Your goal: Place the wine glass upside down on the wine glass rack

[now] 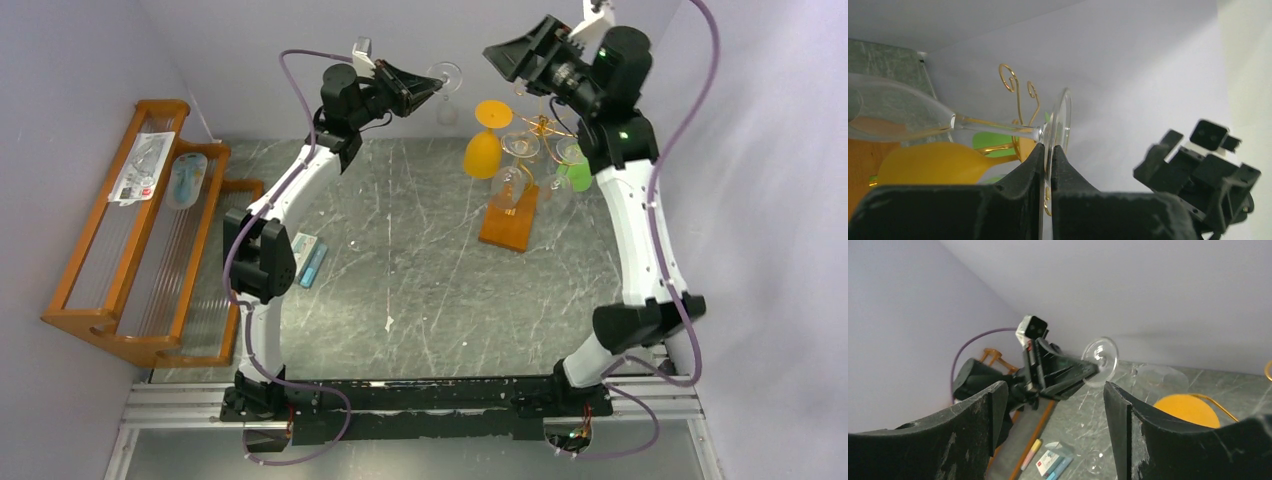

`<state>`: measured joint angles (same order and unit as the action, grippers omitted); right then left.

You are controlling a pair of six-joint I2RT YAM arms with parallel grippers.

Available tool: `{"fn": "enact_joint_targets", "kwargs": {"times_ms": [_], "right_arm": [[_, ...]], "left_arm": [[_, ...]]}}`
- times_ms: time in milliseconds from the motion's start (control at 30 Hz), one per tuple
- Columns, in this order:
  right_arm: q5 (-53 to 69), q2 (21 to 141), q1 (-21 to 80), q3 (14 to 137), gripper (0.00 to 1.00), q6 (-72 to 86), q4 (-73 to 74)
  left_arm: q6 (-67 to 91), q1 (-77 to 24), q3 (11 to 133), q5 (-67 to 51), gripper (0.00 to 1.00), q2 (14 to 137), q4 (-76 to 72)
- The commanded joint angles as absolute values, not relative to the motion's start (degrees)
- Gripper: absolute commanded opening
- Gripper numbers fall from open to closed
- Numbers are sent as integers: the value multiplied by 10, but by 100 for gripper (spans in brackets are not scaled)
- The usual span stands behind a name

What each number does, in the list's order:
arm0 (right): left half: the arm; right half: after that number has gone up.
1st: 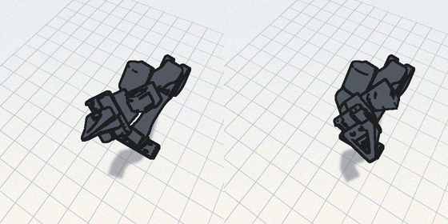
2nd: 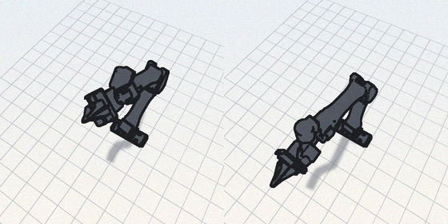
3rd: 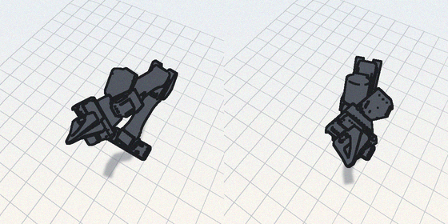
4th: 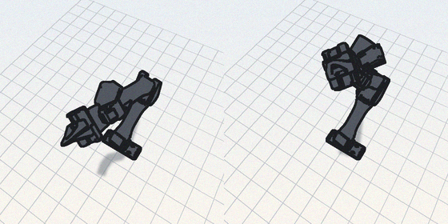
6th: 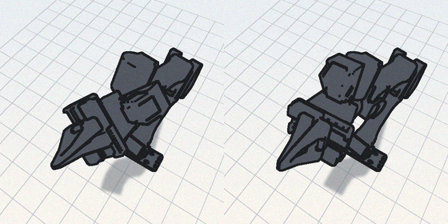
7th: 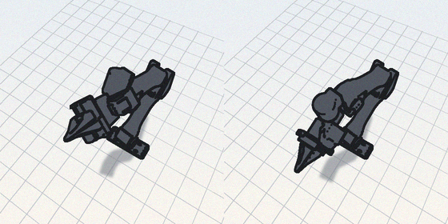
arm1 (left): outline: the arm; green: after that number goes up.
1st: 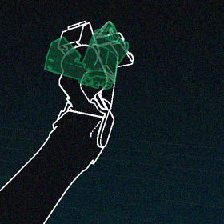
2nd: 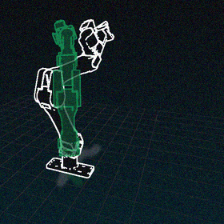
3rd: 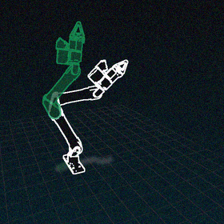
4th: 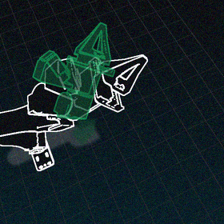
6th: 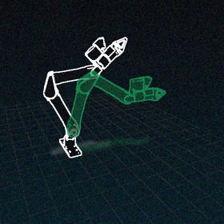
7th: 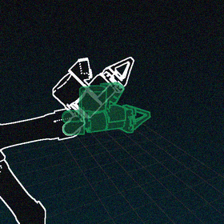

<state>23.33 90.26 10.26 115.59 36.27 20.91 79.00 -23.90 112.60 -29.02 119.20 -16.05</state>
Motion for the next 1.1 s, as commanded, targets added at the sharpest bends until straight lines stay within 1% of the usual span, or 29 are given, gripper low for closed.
{"fn": "enact_joint_targets", "kwargs": {"times_ms": [0,100,200,333,433,600,733,833,900,933,967,1067], "right_arm": [[178,986,151,1241,74,317,271],[160,1030,177,1284,75,307,277],[154,1059,193,1301,74,311,263],[141,1087,208,1312,65,310,255],[135,1080,214,1284,60,312,231],[145,1075,215,1257,47,324,207],[182,1087,215,1256,35,348,194],[204,1095,214,1256,18,363,186],[213,1087,215,1238,2,374,167],[215,1082,214,1230,0,380,156],[218,1078,214,1226,0,386,148],[225,1072,212,1223,0,403,131]], "left_arm": [[817,-231,1097,-324,5,1148,-220],[811,-228,1085,-329,5,1131,-216],[801,-224,1076,-329,5,1114,-202],[799,-221,1056,-332,5,1096,-199],[800,-217,1044,-333,5,1088,-201],[809,-212,1030,-335,5,1082,-213],[814,-211,1030,-340,5,1081,-217],[811,-209,1034,-347,5,1081,-212],[808,-208,1029,-349,5,1078,-210],[808,-207,1024,-348,7,1075,-214],[809,-205,1019,-348,11,1072,-218],[805,-202,1006,-348,28,1063,-227]]}}
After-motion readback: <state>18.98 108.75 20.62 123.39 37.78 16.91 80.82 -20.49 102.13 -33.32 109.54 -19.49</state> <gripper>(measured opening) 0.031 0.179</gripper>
